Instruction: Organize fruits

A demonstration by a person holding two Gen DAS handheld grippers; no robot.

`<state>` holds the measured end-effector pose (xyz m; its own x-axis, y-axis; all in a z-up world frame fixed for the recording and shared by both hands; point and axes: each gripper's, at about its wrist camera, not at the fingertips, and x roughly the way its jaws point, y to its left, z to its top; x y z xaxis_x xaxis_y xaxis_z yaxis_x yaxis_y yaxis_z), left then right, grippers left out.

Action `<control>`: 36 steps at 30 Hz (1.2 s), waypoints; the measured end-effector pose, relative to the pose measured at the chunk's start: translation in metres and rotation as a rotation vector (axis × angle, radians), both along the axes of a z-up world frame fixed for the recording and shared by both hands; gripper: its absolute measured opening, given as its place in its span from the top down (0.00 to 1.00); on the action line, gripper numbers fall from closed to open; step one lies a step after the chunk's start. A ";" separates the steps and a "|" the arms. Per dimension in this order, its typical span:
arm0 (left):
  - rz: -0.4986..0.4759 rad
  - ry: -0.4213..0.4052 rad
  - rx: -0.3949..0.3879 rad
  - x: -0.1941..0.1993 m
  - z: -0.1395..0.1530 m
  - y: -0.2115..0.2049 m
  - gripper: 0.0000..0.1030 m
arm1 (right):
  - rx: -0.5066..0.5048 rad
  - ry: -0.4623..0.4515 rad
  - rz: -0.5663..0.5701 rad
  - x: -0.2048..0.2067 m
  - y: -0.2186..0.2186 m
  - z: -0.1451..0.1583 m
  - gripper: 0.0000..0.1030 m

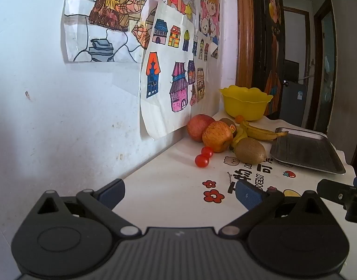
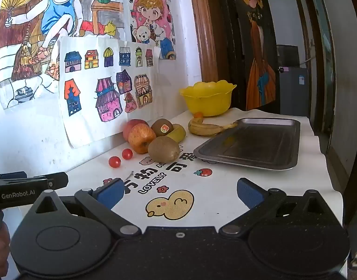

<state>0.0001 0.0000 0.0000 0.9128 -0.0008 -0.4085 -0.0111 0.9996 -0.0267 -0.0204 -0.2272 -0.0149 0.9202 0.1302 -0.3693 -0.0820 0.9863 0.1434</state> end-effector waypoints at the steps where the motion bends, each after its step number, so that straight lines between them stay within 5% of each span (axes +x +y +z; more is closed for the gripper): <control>1: 0.000 -0.003 -0.001 0.000 0.000 0.000 0.00 | 0.001 0.001 -0.001 0.000 0.000 0.000 0.01; 36: -0.007 -0.004 0.002 -0.002 0.001 -0.004 0.00 | 0.008 -0.002 0.000 -0.002 0.000 -0.001 0.01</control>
